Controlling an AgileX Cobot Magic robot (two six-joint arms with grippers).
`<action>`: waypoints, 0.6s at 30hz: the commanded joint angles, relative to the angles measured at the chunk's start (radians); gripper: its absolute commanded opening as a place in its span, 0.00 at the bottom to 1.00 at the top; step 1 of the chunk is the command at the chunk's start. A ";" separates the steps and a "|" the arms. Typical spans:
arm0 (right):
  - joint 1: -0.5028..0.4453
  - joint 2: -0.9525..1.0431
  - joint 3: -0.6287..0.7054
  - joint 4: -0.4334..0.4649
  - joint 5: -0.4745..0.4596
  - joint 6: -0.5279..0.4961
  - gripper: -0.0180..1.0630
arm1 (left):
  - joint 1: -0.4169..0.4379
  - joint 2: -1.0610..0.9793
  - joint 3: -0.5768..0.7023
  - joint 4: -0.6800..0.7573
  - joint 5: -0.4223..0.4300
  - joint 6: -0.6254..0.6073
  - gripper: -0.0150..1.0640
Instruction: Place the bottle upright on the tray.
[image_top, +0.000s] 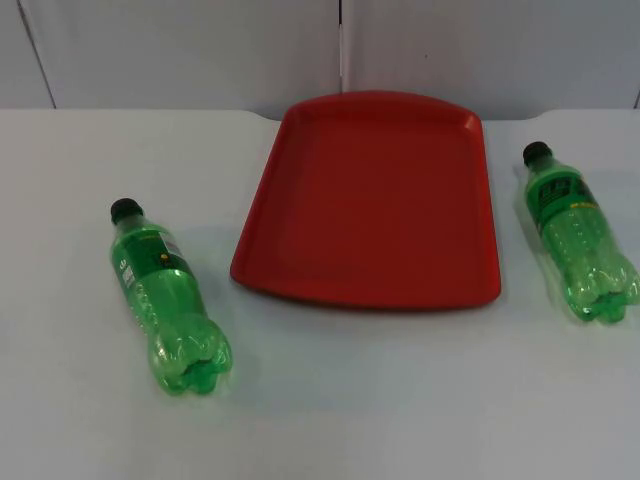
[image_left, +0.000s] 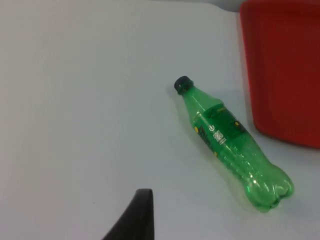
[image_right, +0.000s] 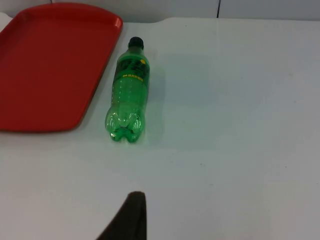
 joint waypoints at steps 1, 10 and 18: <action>-0.006 -0.004 0.006 -0.002 -0.003 -0.009 0.99 | 0.004 0.064 -0.005 -0.044 -0.054 -0.002 0.99; -0.006 -0.004 0.006 -0.002 -0.003 -0.009 0.99 | 0.004 0.261 -0.005 -0.073 -0.120 0.009 0.99; -0.006 -0.004 0.006 -0.002 -0.003 -0.009 0.99 | 0.004 0.443 -0.005 -0.103 -0.232 0.009 0.99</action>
